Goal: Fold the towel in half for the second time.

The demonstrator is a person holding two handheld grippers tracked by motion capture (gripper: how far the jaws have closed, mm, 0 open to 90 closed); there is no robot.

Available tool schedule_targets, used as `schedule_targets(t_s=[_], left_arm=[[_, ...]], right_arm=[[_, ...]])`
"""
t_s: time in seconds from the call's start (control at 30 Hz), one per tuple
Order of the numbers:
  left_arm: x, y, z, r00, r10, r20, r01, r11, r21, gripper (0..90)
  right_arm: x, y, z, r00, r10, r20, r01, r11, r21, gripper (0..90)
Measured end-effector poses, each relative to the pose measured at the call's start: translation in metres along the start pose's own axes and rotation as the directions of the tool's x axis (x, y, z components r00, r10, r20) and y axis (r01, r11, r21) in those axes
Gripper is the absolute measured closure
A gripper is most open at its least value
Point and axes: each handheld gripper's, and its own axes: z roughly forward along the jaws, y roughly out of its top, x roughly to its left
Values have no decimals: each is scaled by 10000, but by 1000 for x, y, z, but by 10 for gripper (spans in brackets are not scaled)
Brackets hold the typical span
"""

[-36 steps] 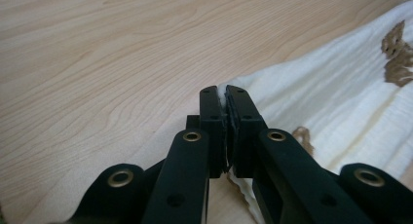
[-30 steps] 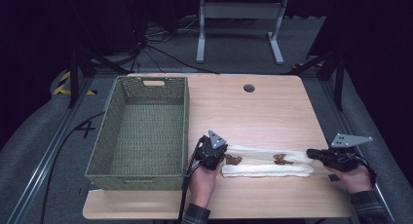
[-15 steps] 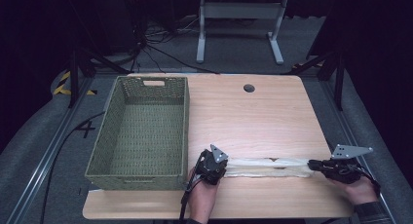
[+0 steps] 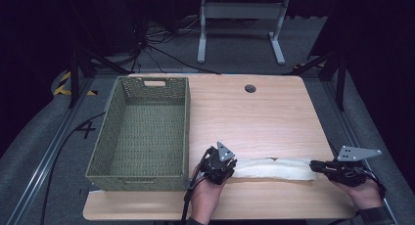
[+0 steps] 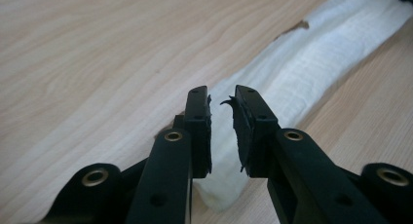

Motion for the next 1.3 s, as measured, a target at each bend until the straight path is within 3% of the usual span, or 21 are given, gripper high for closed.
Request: schedule_targets(t_s=[0.1, 0.2, 0.23, 0.33, 0.4, 0.6, 0.8, 0.9, 1.0, 1.17, 1.27, 1.3], left_arm=[[1, -5, 15, 9998, 3, 222, -14, 9987, 507, 768], [4, -12, 29, 10000, 62, 62, -68, 9951, 990, 763], [6, -16, 33, 9999, -61, 145, 47, 9955, 943, 759], [9, -18, 34, 9997, -135, 197, 120, 9970, 767, 766], [9, -18, 34, 9999, 23, 117, -32, 9965, 833, 773], [8, -11, 30, 9997, 182, 154, -195, 9960, 872, 741], [12, 5, 30, 9977, 445, 510, -490, 9947, 899, 895], [14, 12, 31, 9969, 384, 679, -443, 9952, 868, 898], [17, 19, 33, 9936, 587, 968, -664, 9947, 784, 898], [19, 22, 44, 9869, 1105, 1178, -1244, 9852, 1177, 896], [17, 19, 56, 9800, 1545, 1254, -1732, 9726, 1552, 896], [17, 19, 56, 9800, 1545, 1254, -1732, 9726, 1552, 896]], right_arm=[[-1, -6, 9, 9999, -59, -162, 69, 9982, 598, 830], [-4, -12, 19, 9998, -196, 15, 193, 9919, 1256, 835], [-5, -13, 21, 9995, -295, 87, 279, 9892, 1439, 839], [-9, -12, 24, 9990, -408, 188, 377, 9889, 1434, 843], [-11, -10, 27, 9984, -495, 261, 451, 9882, 1462, 849], [-14, -5, 29, 9989, -352, 322, 309, 9913, 1277, 841], [-3, 6, 33, 9991, -326, -271, 347, 9964, 779, 869], [4, 11, 40, 9975, -421, -573, 461, 9965, 702, 888], [11, 17, 46, 9947, -502, -902, 560, 9964, 629, 891], [20, 21, 56, 9907, -642, -1201, 738, 9943, 768, 892], [24, 22, 63, 9885, -693, -1348, 819, 9925, 908, 892], [24, 22, 63, 9885, -693, -1348, 819, 9925, 908, 892]])
